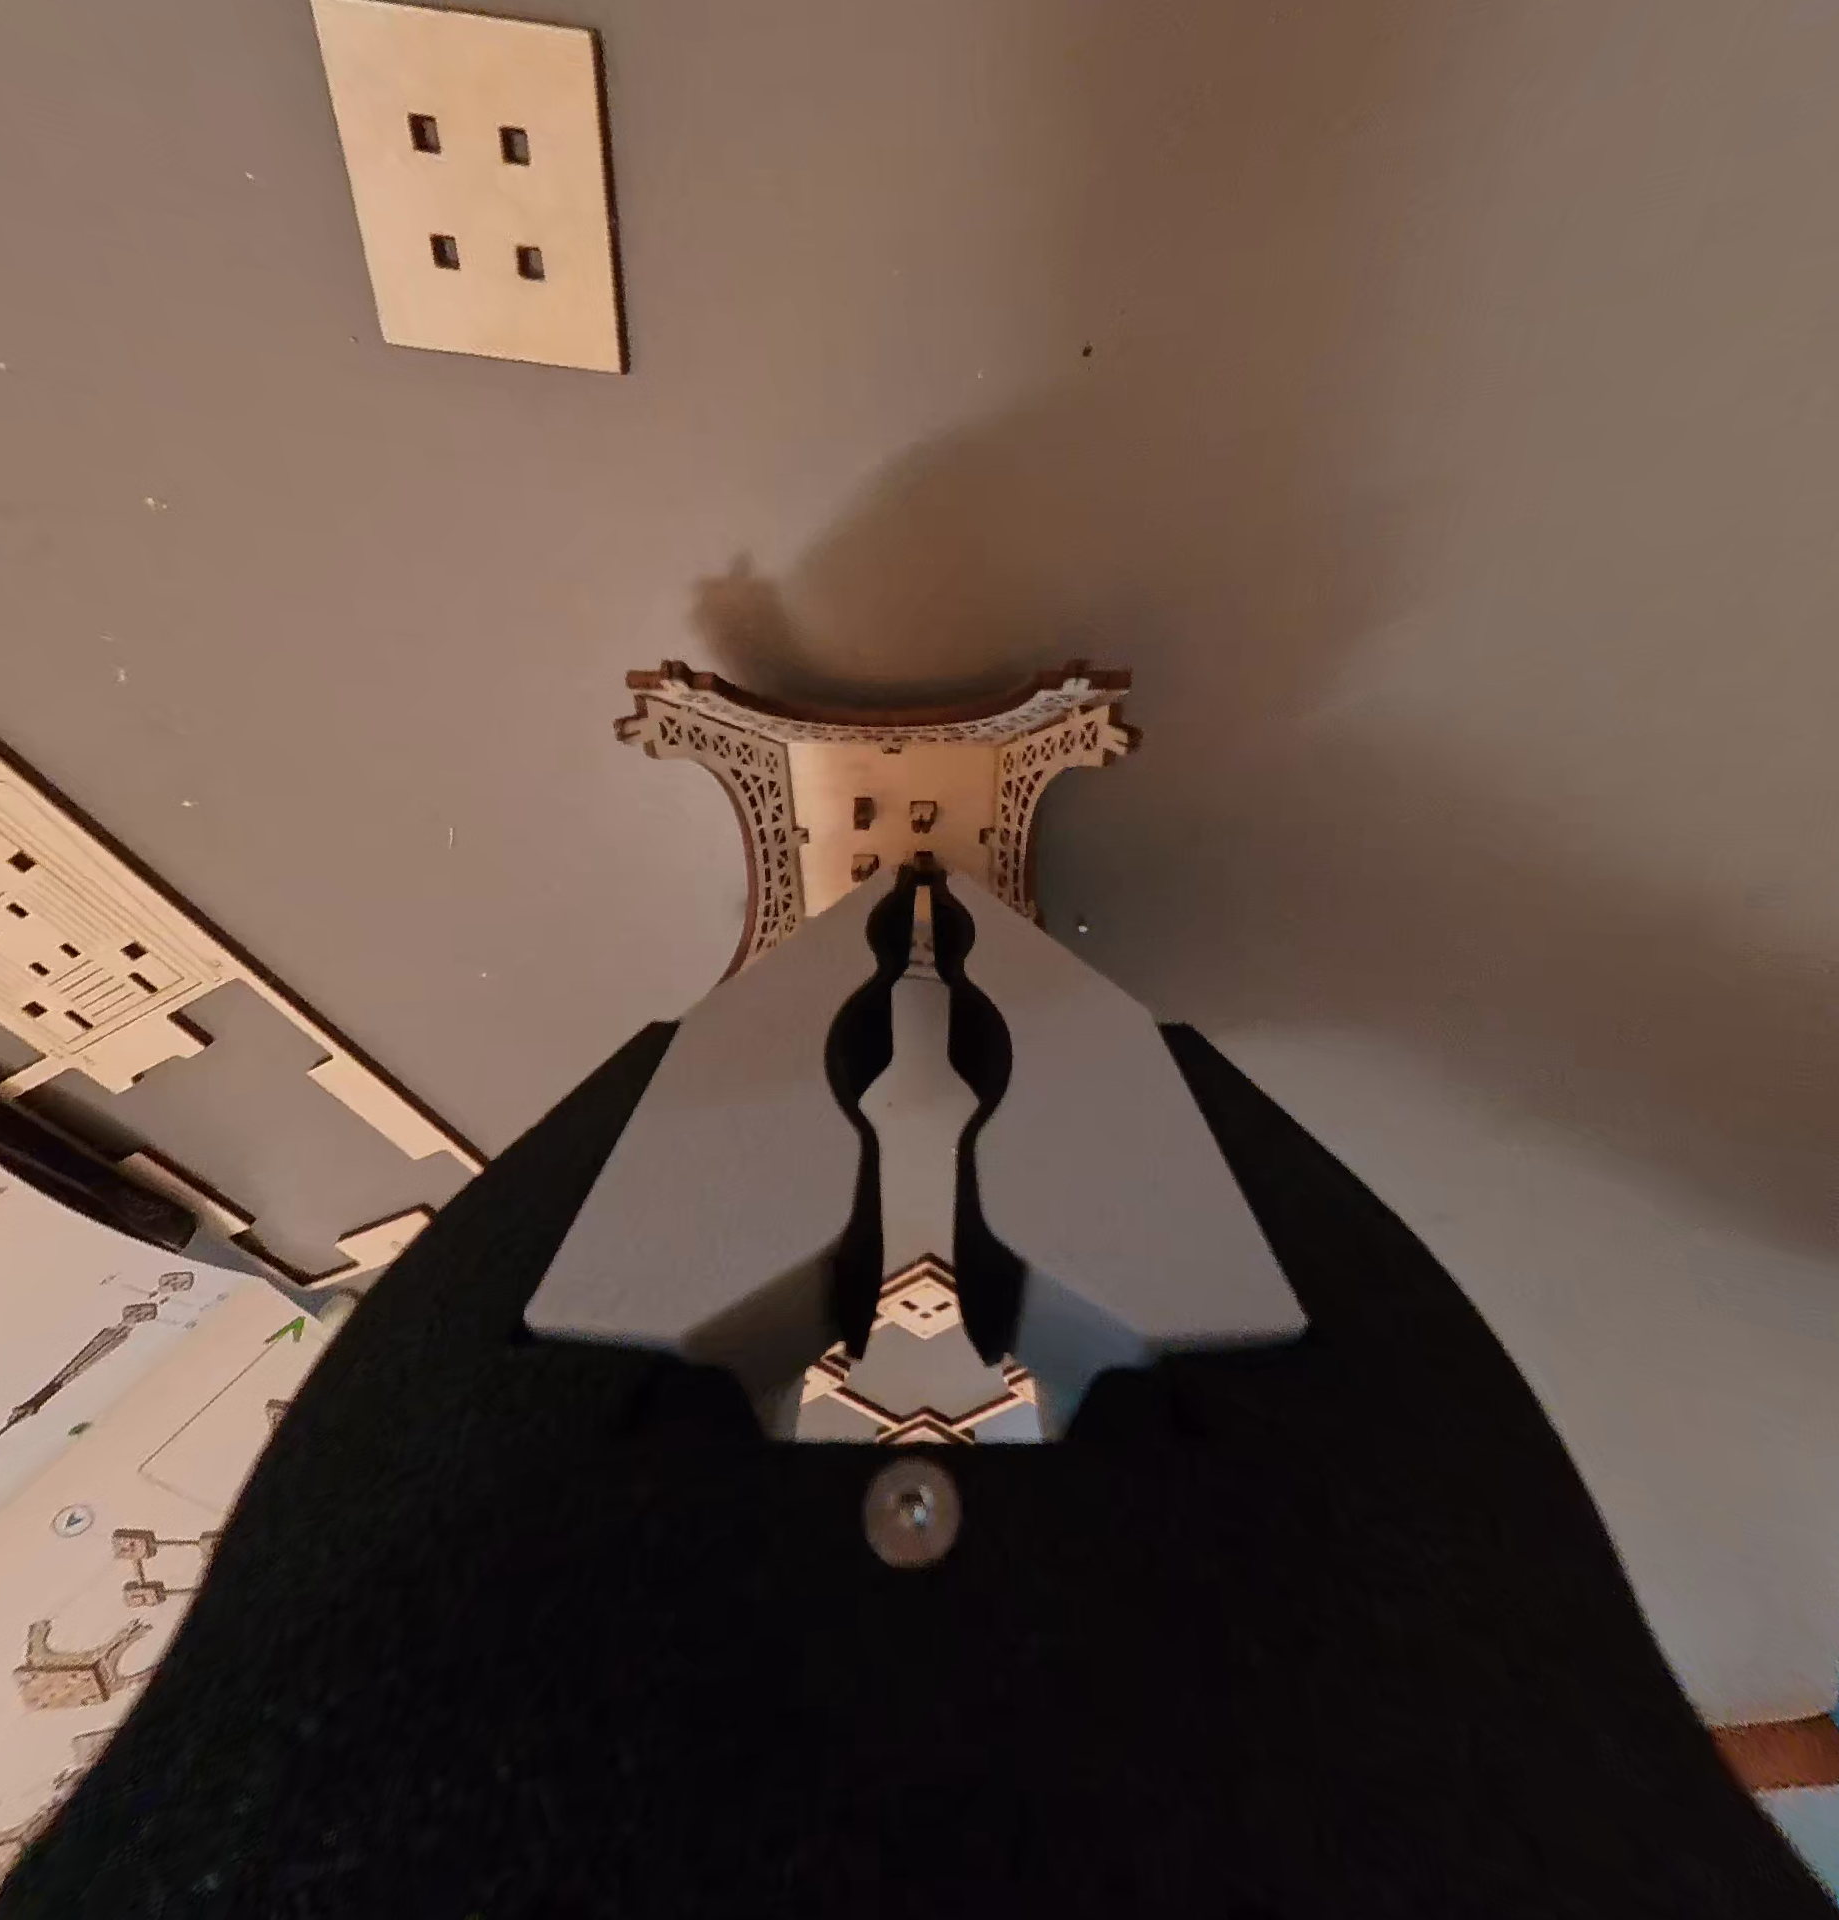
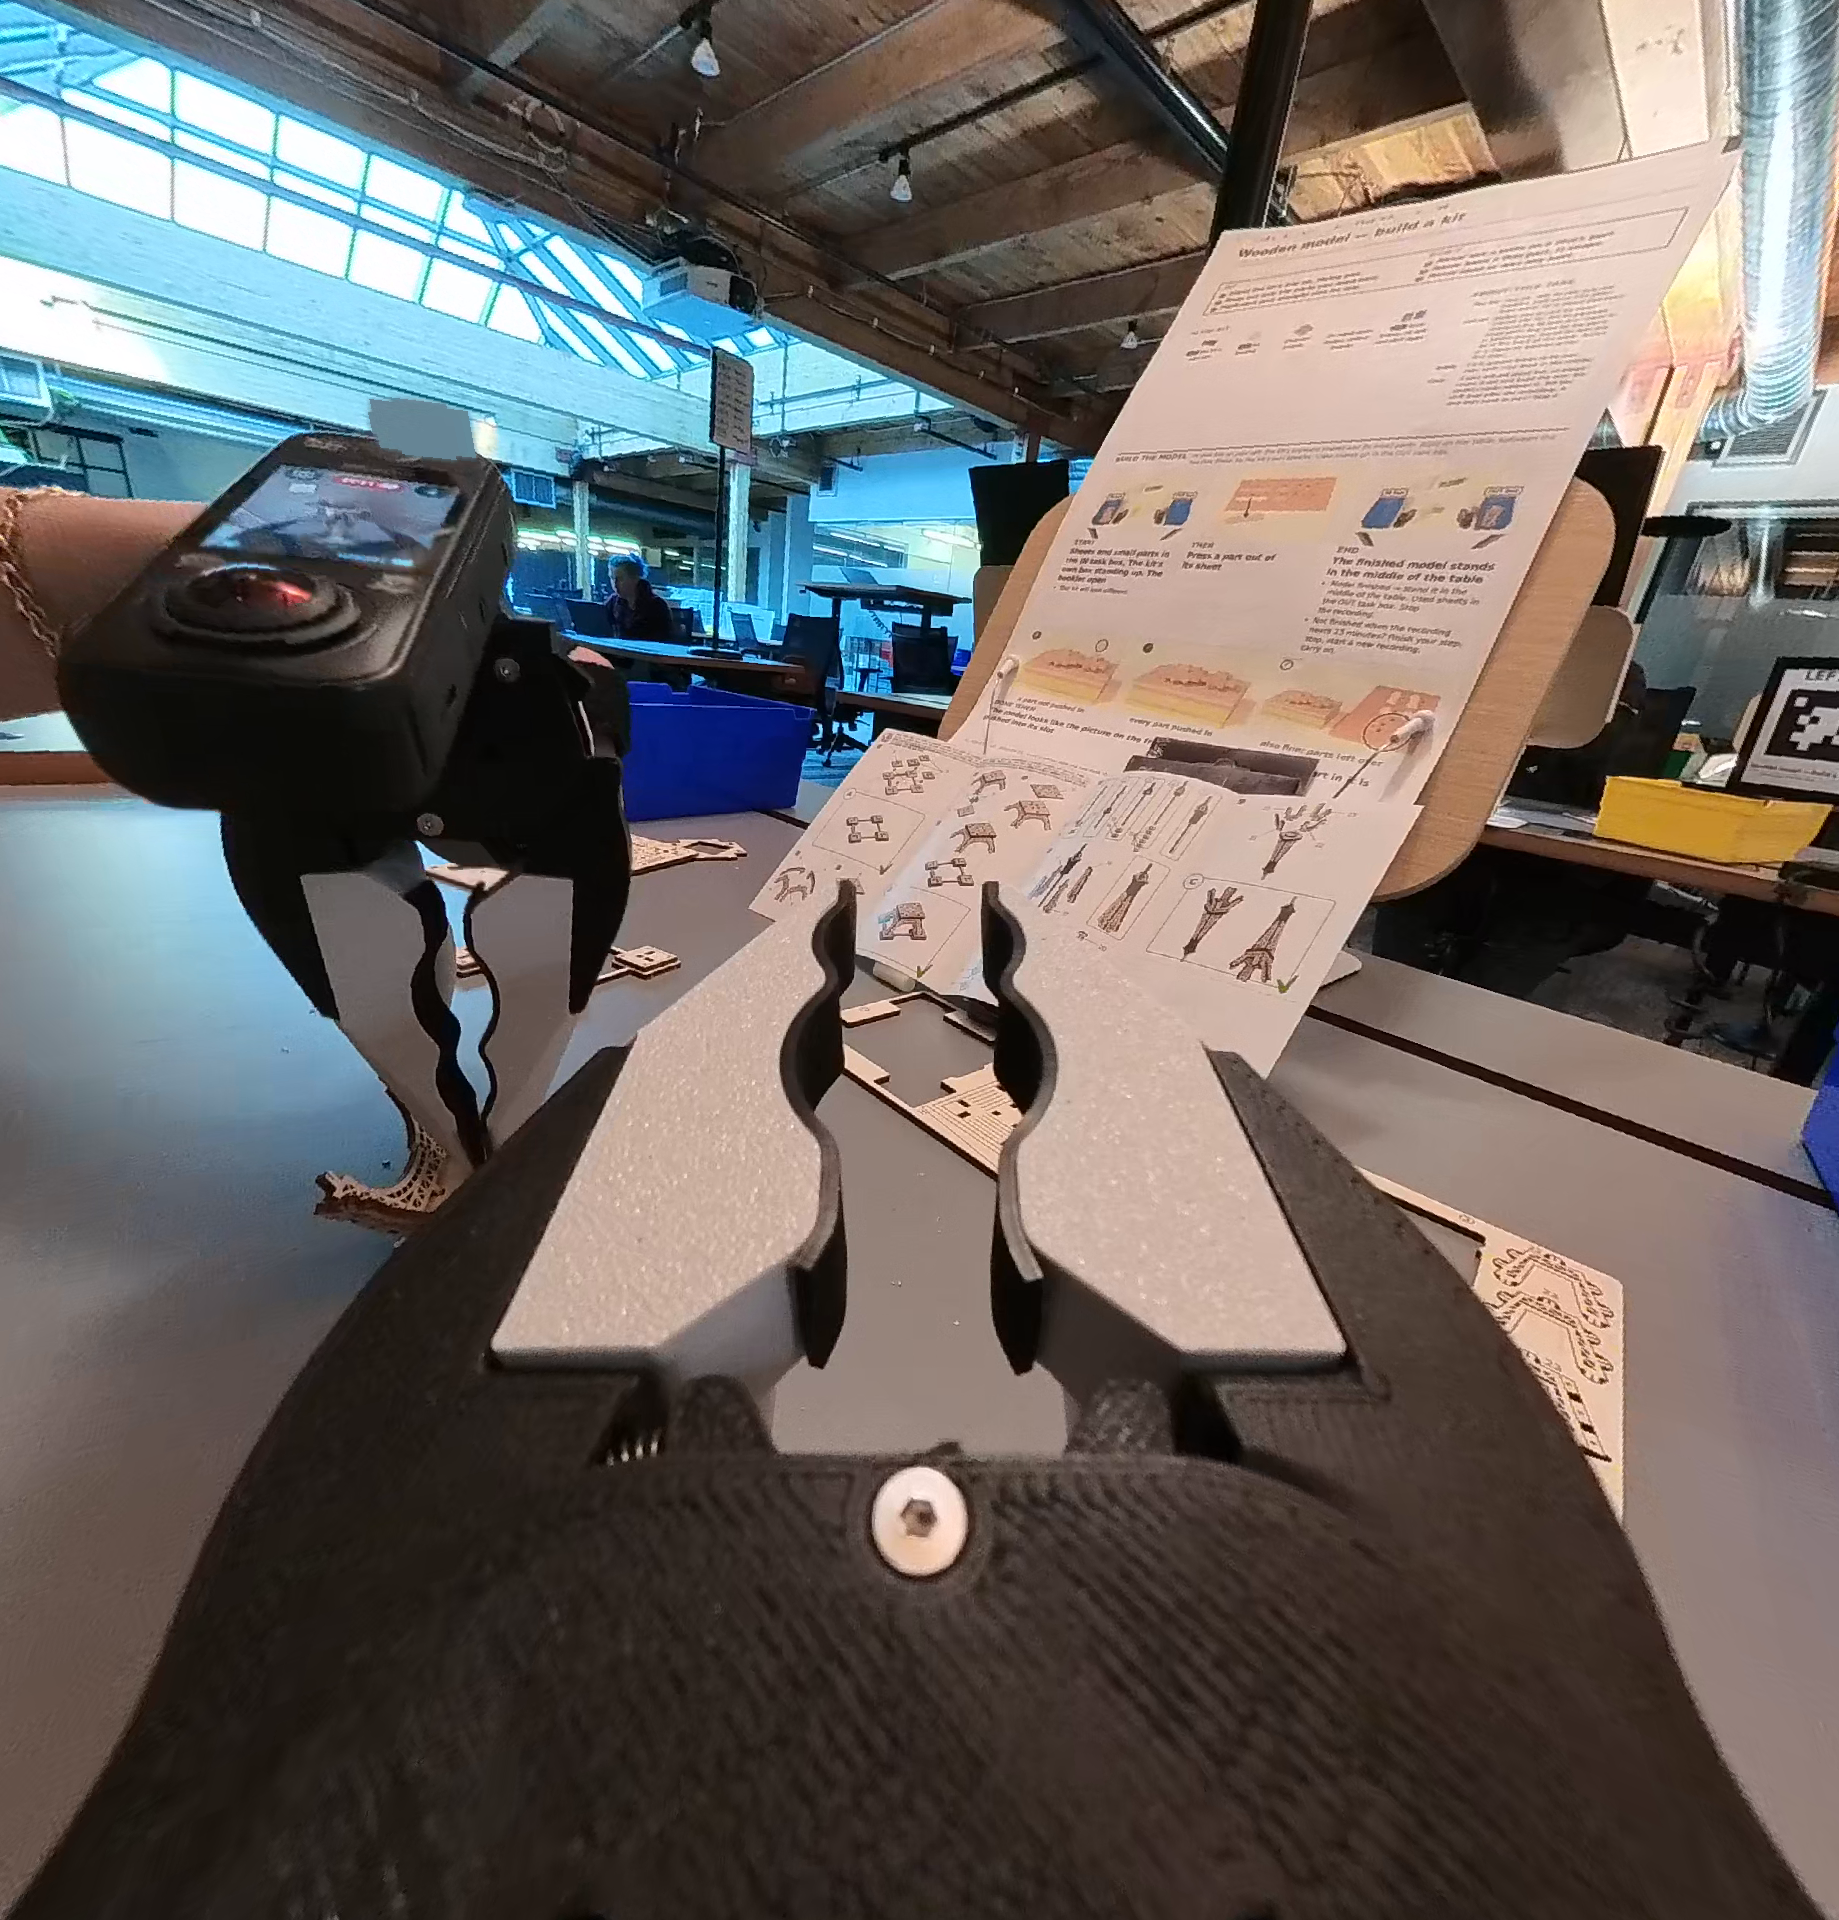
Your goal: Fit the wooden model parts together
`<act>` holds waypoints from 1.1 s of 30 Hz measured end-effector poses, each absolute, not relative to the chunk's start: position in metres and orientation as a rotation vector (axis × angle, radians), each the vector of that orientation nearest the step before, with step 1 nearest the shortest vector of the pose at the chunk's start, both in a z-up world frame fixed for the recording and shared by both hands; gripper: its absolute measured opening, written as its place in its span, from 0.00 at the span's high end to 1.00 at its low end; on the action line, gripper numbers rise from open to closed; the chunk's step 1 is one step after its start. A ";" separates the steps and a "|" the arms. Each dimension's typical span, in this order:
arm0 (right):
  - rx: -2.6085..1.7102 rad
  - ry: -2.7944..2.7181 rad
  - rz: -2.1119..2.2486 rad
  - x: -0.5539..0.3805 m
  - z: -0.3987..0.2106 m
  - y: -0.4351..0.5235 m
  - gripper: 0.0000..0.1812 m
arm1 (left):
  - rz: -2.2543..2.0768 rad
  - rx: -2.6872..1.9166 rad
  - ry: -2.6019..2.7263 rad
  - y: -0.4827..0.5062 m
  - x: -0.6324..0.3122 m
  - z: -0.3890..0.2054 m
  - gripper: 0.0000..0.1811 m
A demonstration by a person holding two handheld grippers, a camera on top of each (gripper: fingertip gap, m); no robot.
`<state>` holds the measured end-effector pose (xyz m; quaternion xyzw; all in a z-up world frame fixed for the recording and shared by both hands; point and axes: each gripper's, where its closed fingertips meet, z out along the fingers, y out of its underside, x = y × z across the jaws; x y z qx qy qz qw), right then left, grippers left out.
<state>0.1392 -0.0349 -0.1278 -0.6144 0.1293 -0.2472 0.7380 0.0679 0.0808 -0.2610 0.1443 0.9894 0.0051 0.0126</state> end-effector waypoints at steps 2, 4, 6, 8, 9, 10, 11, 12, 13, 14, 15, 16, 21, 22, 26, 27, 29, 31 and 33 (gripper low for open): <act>-1.349 0.282 -0.544 0.139 -0.128 -0.035 0.88 | 0.033 0.445 3.095 0.081 0.067 -0.262 1.00; -1.350 0.280 -0.541 0.139 -0.128 -0.034 0.88 | 0.028 0.433 3.102 0.082 0.068 -0.262 1.00; -1.348 0.281 -0.539 0.139 -0.128 -0.035 0.88 | 0.021 0.416 3.102 0.083 0.069 -0.262 1.00; -1.346 0.282 -0.537 0.139 -0.127 -0.035 0.88 | 0.028 0.399 3.100 0.085 0.070 -0.262 0.99; -1.345 0.283 -0.535 0.139 -0.127 -0.035 0.88 | 0.026 0.393 3.097 0.086 0.070 -0.261 0.99; -1.345 0.284 -0.535 0.139 -0.127 -0.035 0.88 | 0.016 0.385 3.100 0.086 0.070 -0.261 0.98; -1.345 0.283 -0.534 0.139 -0.127 -0.035 0.88 | 0.001 0.377 3.110 0.086 0.068 -0.260 0.98; -1.347 0.281 -0.533 0.139 -0.128 -0.035 0.87 | -0.017 0.368 3.114 0.085 0.068 -0.259 0.97; -1.350 0.277 -0.530 0.139 -0.128 -0.034 0.87 | -0.035 0.356 3.112 0.084 0.068 -0.257 0.96; -1.357 0.274 -0.523 0.138 -0.128 -0.033 0.85 | -0.057 0.343 3.110 0.083 0.068 -0.254 0.95; -1.393 0.278 -0.512 0.138 -0.132 -0.032 0.85 | -0.091 0.326 3.106 0.082 0.068 -0.250 0.95; -1.474 0.287 -0.497 0.140 -0.141 -0.031 0.83 | -0.141 0.297 3.096 0.080 0.070 -0.244 0.94; -2.055 0.353 -0.174 0.122 -0.216 -0.036 0.70 | -0.527 0.068 2.950 0.065 0.085 -0.209 0.95; -2.073 0.370 -0.165 0.120 -0.220 -0.036 0.70 | -0.572 0.011 2.898 0.065 0.091 -0.205 0.96; -2.148 0.379 -0.072 0.105 -0.235 -0.025 0.71 | -0.644 -0.153 2.741 0.068 0.105 -0.200 0.96; -2.206 0.386 -0.069 0.103 -0.244 -0.025 0.71 | -0.661 -0.167 2.721 0.066 0.104 -0.201 0.96; -2.302 0.375 -0.098 0.099 -0.257 -0.025 0.69 | -0.687 -0.180 2.682 0.062 0.104 -0.202 0.96; -2.322 0.357 -0.113 0.095 -0.257 -0.021 0.70 | -0.718 -0.191 2.650 0.057 0.103 -0.200 0.97; -2.349 0.377 -0.150 0.098 -0.260 -0.021 0.71 | -0.752 -0.192 2.632 0.052 0.101 -0.199 0.97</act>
